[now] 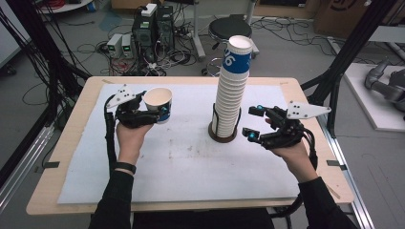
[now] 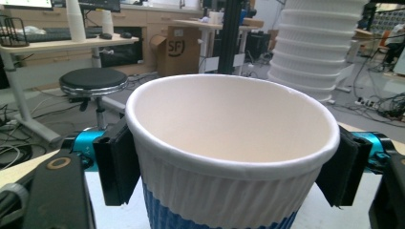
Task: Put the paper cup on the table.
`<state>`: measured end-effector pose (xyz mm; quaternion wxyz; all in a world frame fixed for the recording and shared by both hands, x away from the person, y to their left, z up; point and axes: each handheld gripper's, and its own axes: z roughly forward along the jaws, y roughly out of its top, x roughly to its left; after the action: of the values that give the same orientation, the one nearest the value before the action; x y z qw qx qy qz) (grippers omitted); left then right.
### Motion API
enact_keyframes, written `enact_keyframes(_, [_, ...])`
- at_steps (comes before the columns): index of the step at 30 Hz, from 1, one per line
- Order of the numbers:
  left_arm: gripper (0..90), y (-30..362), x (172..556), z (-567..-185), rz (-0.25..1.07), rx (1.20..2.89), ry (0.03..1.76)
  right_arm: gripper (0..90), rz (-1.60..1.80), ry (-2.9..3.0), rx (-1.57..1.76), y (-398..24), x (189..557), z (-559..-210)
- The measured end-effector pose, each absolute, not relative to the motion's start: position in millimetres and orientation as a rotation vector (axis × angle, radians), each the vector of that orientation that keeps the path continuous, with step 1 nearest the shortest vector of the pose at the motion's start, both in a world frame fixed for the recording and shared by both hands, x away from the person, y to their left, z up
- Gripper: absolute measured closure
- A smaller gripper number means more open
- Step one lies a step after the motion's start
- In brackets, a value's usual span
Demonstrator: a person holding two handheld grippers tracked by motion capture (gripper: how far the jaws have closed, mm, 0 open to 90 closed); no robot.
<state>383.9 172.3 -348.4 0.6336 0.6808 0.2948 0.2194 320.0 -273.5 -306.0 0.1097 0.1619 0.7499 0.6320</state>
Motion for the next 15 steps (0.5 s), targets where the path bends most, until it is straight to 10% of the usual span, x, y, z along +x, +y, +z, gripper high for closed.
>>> enact_keyframes(15, [23.5, 179.8, 399.0, -379.8, 0.527, 1.534, 0.752, 21.1, 1.853, 2.216, 0.485, -274.0, 319.8, -307.0])
